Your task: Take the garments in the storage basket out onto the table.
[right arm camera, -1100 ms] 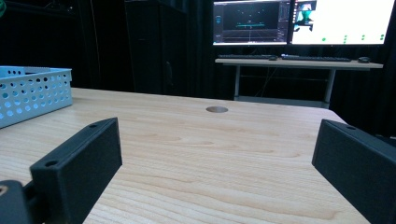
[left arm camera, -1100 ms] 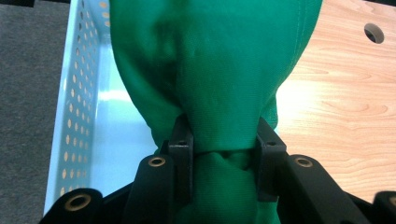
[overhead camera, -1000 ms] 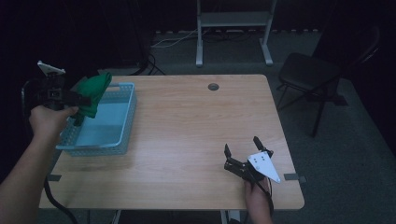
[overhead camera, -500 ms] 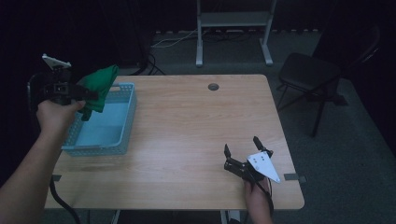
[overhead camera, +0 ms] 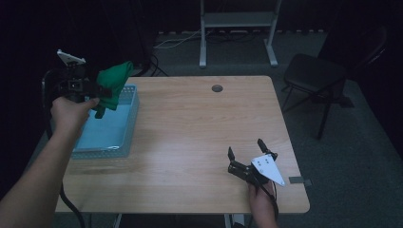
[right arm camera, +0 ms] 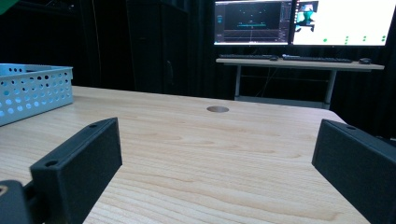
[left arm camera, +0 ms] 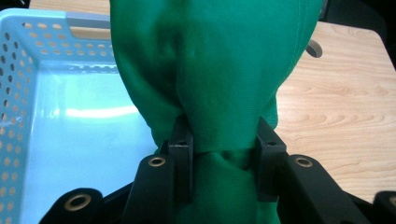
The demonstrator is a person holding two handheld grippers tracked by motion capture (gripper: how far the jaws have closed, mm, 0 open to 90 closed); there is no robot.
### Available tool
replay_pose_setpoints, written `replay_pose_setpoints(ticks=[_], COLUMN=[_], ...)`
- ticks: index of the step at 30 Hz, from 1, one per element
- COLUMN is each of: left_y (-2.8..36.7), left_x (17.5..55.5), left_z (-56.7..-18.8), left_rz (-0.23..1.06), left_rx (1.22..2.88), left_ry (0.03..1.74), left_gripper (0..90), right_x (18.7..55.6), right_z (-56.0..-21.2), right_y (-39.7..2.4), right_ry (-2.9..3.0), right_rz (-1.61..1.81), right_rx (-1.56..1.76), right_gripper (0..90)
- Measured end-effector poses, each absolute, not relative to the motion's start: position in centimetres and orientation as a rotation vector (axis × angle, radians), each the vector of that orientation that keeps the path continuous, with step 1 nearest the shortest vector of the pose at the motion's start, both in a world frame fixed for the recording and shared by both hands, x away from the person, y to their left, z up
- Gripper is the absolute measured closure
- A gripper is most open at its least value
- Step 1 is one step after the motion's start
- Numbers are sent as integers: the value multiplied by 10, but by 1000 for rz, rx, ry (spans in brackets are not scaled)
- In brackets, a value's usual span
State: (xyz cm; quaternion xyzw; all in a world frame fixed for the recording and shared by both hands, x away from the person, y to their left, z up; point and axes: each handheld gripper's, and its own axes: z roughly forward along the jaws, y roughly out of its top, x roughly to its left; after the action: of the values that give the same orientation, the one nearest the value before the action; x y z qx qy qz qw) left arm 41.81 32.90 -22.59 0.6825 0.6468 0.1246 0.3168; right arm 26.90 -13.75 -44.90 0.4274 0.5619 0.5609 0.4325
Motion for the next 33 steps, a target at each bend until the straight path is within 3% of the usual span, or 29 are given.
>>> replay_pose_setpoints(ticks=[33], left_y=[231], left_x=[442], left_z=[-237], left_rz=[214], left_rx=[1913], left_ry=[1587], left_gripper=[673], right_x=[269], right_z=[-449], right_y=[-137], right_ry=[1405], right_rz=[1400], right_rx=[1060], right_gripper=[9])
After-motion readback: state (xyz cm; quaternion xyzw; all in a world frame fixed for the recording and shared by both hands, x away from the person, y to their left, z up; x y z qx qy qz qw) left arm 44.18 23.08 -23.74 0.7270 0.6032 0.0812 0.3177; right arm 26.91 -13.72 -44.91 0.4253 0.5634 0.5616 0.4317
